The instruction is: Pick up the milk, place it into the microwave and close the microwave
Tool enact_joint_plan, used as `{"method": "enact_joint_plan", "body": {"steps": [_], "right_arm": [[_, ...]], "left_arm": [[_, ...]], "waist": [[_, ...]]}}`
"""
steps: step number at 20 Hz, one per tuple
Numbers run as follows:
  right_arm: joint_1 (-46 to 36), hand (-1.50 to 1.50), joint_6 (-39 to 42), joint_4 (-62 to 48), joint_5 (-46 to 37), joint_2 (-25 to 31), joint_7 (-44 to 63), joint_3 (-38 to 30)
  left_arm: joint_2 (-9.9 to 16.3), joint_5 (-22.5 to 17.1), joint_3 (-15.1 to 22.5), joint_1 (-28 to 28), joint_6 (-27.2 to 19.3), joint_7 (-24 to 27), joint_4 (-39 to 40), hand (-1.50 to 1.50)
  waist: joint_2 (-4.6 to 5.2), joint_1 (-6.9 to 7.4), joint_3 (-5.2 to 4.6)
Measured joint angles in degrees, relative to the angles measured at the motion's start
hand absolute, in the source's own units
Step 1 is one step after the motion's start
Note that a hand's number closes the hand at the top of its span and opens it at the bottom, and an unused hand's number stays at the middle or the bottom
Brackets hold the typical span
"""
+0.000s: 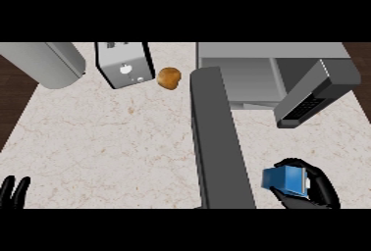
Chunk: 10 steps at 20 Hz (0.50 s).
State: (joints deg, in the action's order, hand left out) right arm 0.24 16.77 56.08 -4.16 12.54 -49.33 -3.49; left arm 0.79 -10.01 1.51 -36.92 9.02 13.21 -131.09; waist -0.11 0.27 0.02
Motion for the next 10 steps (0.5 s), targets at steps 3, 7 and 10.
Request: {"method": "enact_joint_plan", "body": {"steps": [3,7,10], "right_arm": [[-0.18,1.50,-3.17,2.16,0.15,-1.92,-0.79,-0.41],[2.38,1.50,-2.52,8.18,1.58,-3.99,-0.33,0.99],[2.17,1.50,-1.38,9.89,3.06,-3.43,0.28,0.48]], "left_arm": [[-0.05,-0.27,-0.24,0.01,0.41,0.13,0.38,-1.50],[-0.23,-0.26,-1.22,0.83,0.87,0.97,2.35,-1.50],[-0.28,0.07,0.04,0.23,0.64,0.69,1.51,-1.50]], "waist": [[0.01,-0.05,-0.01],[-0.01,-0.19,-0.04],[0.00,-0.08,-0.02]]}}
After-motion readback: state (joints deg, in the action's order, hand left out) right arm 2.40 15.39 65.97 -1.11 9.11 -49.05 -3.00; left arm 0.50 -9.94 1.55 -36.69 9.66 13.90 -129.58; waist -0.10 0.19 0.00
